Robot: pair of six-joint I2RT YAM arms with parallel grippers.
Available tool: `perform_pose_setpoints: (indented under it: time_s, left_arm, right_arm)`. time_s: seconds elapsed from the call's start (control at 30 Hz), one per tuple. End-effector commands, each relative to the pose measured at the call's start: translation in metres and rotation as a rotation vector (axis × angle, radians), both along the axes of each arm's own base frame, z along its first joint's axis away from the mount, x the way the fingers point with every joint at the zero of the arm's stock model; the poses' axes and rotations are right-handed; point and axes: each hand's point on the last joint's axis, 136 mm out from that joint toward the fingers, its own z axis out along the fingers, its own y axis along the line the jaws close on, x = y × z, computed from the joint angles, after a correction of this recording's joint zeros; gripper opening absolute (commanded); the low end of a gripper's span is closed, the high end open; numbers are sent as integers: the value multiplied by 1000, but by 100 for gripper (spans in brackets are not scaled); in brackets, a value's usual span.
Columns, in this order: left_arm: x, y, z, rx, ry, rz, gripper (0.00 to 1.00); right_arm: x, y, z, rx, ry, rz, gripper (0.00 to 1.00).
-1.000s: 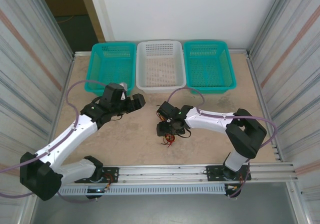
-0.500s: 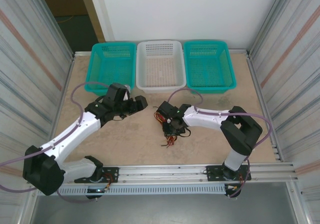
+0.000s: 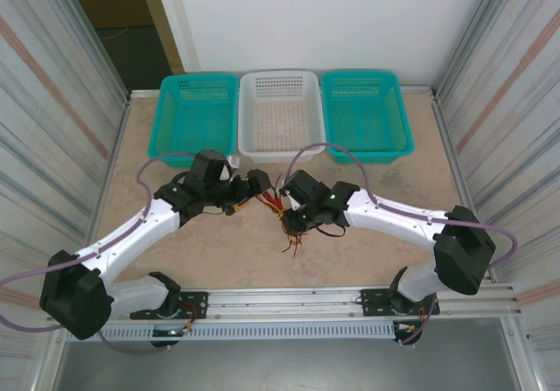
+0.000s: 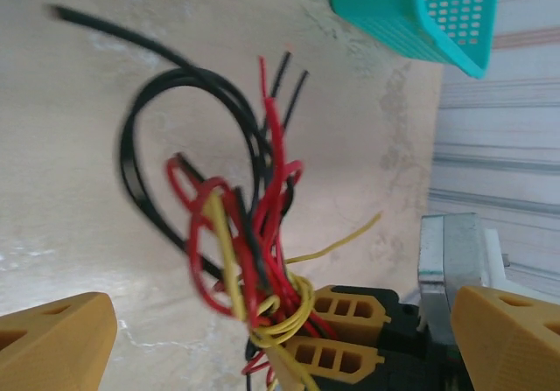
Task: Untangle the cables
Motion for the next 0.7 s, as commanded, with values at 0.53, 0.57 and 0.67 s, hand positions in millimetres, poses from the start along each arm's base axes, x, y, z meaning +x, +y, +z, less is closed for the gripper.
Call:
perform_pose_setpoints:
  time_s: [0.53,0.57,0.67]
  left_arm:
    - [-15,-18,-11,-147,107,-39,49]
    - [-15,-18,-12,-148,107,-38,45]
    - [-14,-19,-12,-150,104,-37,35]
  right_arm:
    - [-6,36,66,188,-74,164,9]
    - [-6,36,66,188,-73,164,9]
    - [-6,37,69,197,-78,165,9]
